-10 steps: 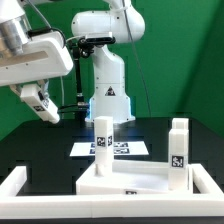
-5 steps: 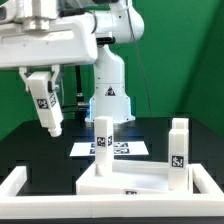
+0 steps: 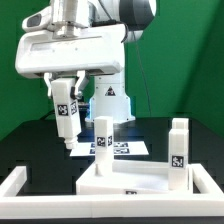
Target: Assemble desk
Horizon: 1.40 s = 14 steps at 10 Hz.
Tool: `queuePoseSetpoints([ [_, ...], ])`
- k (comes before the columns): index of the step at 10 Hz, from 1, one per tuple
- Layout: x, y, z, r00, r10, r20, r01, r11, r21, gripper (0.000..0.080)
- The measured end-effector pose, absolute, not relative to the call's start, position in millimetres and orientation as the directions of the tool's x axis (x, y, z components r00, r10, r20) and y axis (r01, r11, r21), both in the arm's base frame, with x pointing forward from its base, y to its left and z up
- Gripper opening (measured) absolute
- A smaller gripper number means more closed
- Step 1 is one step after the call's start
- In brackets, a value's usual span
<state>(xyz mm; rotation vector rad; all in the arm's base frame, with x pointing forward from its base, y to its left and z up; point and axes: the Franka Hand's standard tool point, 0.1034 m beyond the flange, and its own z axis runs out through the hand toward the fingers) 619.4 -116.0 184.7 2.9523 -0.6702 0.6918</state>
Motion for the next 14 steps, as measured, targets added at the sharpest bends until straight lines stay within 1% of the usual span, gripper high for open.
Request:
queuePoseSetpoints([
  [1, 622.6, -99.7, 174.1, 0.789, -0.421, 0.447, -0.438, -0.896, -0.071, 0.029],
  [2, 627.5, -84.9, 160.6, 0.794, -0.419, 0.44, -0.438, -0.897, -0.063, 0.029],
  [3, 632.1, -84.5, 152.6, 0.8, -0.408, 0.439, -0.433, -0.9, -0.047, 0.029],
  [4, 633.3, -91.3, 143.6, 0.805, -0.407, 0.432, -0.439, -0.898, -0.028, 0.029],
  [6, 635.7, -88.6, 141.7, 0.811, -0.402, 0.426, -0.434, -0.901, -0.024, 0.029],
  [8, 626.2, -81.7, 130.4, 0.821, -0.4, 0.407, -0.43, -0.903, -0.019, 0.029],
  [9, 622.6, -71.7, 130.8, 0.82, -0.408, 0.401, -0.434, -0.9, -0.029, 0.029],
  [10, 618.9, -68.6, 133.0, 0.818, -0.406, 0.408, -0.431, -0.902, -0.033, 0.029],
  [12, 612.5, -74.2, 137.1, 0.812, -0.412, 0.414, -0.437, -0.899, -0.038, 0.029],
  [14, 612.2, -72.9, 134.8, 0.814, -0.41, 0.412, -0.435, -0.9, -0.035, 0.029],
])
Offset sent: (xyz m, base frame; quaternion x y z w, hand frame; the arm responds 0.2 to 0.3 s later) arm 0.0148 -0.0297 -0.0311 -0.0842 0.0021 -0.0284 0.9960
